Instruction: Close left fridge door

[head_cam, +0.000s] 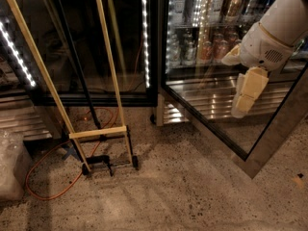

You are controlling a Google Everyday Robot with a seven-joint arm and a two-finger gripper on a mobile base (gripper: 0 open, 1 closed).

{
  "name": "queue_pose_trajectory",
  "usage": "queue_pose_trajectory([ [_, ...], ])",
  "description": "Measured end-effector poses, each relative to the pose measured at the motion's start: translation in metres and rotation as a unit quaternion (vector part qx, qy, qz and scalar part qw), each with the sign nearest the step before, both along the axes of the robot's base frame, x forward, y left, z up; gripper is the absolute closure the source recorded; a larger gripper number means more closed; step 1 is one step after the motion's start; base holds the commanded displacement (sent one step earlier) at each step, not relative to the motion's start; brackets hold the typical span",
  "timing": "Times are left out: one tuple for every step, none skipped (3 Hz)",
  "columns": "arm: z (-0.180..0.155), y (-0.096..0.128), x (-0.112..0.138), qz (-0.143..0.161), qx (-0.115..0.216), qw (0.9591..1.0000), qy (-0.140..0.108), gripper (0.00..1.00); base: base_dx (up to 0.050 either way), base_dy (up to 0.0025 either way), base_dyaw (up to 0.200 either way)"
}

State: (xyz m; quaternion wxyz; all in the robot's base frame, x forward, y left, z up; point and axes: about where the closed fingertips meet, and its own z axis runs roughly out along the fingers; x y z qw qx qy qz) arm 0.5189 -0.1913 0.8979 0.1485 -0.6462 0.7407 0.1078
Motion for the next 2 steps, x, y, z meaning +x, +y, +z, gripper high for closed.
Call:
queue_pose_trajectory([
  [0.0,0.0,0.0,0.0,0.0,1.0,0.0,0.0,0.048,0.00007,-0.002],
  [0.0,0.0,0.0,0.0,0.0,1.0,0.0,0.0,0.049,-0.00001,0.0],
])
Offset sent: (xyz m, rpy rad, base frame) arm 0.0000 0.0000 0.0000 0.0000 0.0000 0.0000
